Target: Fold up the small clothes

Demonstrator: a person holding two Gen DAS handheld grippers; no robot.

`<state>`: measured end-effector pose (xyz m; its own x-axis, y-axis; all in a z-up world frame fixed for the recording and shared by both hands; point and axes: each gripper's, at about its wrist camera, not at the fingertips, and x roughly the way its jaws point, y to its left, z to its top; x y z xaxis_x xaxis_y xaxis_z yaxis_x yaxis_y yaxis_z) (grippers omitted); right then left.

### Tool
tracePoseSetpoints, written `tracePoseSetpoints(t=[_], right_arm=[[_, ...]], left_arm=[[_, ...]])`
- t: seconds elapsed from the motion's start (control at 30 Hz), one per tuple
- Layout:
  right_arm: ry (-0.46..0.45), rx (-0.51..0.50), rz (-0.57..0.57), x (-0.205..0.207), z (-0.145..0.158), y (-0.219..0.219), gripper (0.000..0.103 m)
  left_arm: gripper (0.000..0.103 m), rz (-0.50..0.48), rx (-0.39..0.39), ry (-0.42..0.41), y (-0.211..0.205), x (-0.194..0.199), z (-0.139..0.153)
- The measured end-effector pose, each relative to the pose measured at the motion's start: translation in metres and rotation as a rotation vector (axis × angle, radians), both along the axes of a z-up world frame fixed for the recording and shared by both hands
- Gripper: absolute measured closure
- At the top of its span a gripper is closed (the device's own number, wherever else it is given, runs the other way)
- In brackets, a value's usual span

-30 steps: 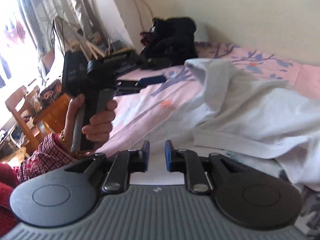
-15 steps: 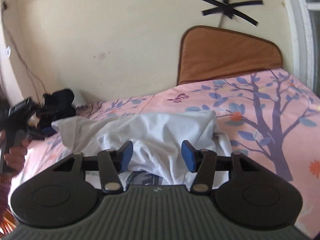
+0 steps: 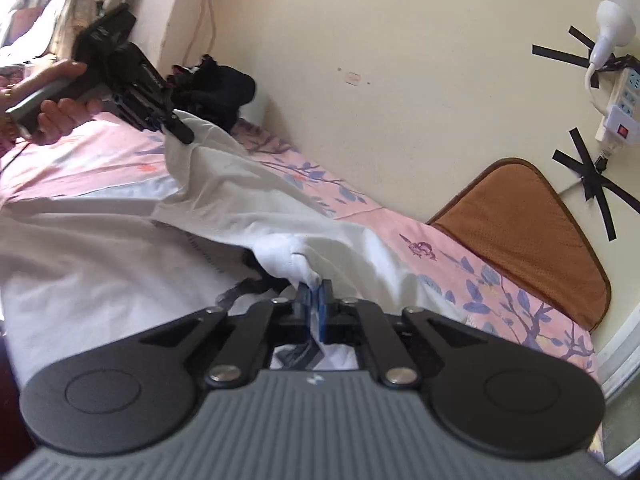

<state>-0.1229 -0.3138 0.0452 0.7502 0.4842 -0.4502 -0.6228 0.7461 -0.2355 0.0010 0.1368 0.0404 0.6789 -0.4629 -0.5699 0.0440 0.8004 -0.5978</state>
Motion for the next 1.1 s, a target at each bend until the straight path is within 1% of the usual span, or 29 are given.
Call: tracePoseSetpoints(t=[0.07,0.1,0.13,0.17,0.2,0.23,0.27,0.3,0.33,0.37,0.43,0.47,0.5,0.53,0.57,0.6,0.67,0.7,0.73,0.77,0.8,0.83,0.87,0.9,0.93,0.97,1.0,1.07,1.1], right_arm=[[0.093,0.01,0.006,-0.006,-0.009,-0.013,0.094],[0.122,0.023,-0.007,-0.006,-0.013,-0.019,0.084],[0.133,0.054,-0.04,-0.002,-0.014,-0.026,0.076],[0.132,0.105,-0.071,0.001,-0.012,-0.035,0.061],[0.129,0.201,-0.114,0.007,-0.007,-0.047,0.057],[0.135,0.301,-0.155,0.015,-0.002,-0.059,0.057],[0.151,0.409,-0.211,0.027,0.002,-0.07,0.053],[0.17,0.484,-0.272,0.04,0.004,-0.078,0.048],[0.195,0.529,-0.335,0.054,0.004,-0.083,0.047],[0.229,0.541,-0.39,0.07,0.001,-0.084,0.047],[0.301,0.558,-0.449,0.1,-0.009,-0.083,0.047],[0.344,0.575,-0.449,0.114,-0.017,-0.082,0.047],[0.391,0.588,-0.454,0.127,-0.026,-0.078,0.047],[0.435,0.585,-0.46,0.138,-0.033,-0.074,0.047],[0.46,0.578,-0.451,0.148,-0.037,-0.069,0.063],[0.457,0.565,-0.442,0.152,-0.037,-0.064,0.094],[0.373,0.548,-0.468,0.156,-0.025,-0.062,0.095],[0.321,0.543,-0.497,0.16,-0.018,-0.065,0.095],[0.29,0.546,-0.517,0.164,-0.015,-0.069,0.095],[0.282,0.553,-0.534,0.172,-0.014,-0.073,0.095],[0.297,0.553,-0.548,0.177,-0.016,-0.074,0.095],[0.325,0.533,-0.564,0.183,-0.024,-0.073,0.095],[0.345,0.488,-0.578,0.187,-0.034,-0.07,0.095],[0.349,0.448,-0.58,0.188,-0.041,-0.065,0.095],[0.33,0.443,-0.579,0.183,-0.044,-0.064,0.094],[0.321,0.457,-0.583,0.179,-0.042,-0.065,0.091],[0.312,0.479,-0.593,0.174,-0.038,-0.068,0.081],[0.257,0.499,-0.604,0.158,-0.025,-0.07,0.071],[0.226,0.499,-0.598,0.148,-0.018,-0.069,0.071]], left_arm=[[0.091,-0.01,0.038,0.019,0.0,-0.005,-0.011],[0.084,-0.023,0.05,0.027,0.0,-0.005,-0.016],[0.072,-0.034,0.056,0.032,0.0,-0.004,-0.019],[0.065,-0.028,0.055,0.03,0.001,-0.004,-0.02],[0.053,-0.013,0.043,0.011,0.005,-0.004,-0.018],[0.048,-0.003,0.024,-0.016,0.009,-0.003,-0.014],[0.046,0.002,0.006,-0.041,0.012,0.0,-0.01],[0.041,0.005,-0.005,-0.06,0.014,0.004,-0.006],[0.037,0.01,-0.005,-0.069,0.015,0.01,-0.003],[0.036,0.013,0.002,-0.069,0.013,0.016,-0.002],[0.035,0.0,0.02,-0.051,0.005,0.029,-0.005],[0.035,-0.014,0.025,-0.042,0.0,0.034,-0.008],[0.04,-0.027,0.034,-0.032,-0.006,0.039,-0.013],[0.056,-0.032,0.047,-0.027,-0.012,0.044,-0.017],[0.071,-0.045,0.069,-0.024,-0.018,0.048,-0.021],[0.092,-0.05,0.085,-0.025,-0.023,0.052,-0.023],[0.094,-0.014,0.112,-0.068,-0.025,0.056,-0.025],[0.094,0.003,0.125,-0.079,-0.026,0.059,-0.026],[0.094,0.014,0.123,-0.074,-0.026,0.064,-0.029],[0.094,0.022,0.119,-0.062,-0.026,0.069,-0.034],[0.095,0.028,0.131,-0.05,-0.028,0.074,-0.04],[0.094,0.028,0.146,-0.058,-0.03,0.076,-0.045],[0.094,0.028,0.157,-0.085,-0.032,0.074,-0.048],[0.092,0.028,0.173,-0.097,-0.033,0.073,-0.048],[0.091,0.024,0.177,-0.101,-0.033,0.072,-0.047],[0.091,0.024,0.175,-0.1,-0.032,0.071,-0.046],[0.088,0.026,0.165,-0.092,-0.029,0.069,-0.044],[0.074,0.08,0.167,-0.08,-0.021,0.06,-0.035],[0.062,0.139,0.175,-0.109,-0.014,0.05,-0.027]])
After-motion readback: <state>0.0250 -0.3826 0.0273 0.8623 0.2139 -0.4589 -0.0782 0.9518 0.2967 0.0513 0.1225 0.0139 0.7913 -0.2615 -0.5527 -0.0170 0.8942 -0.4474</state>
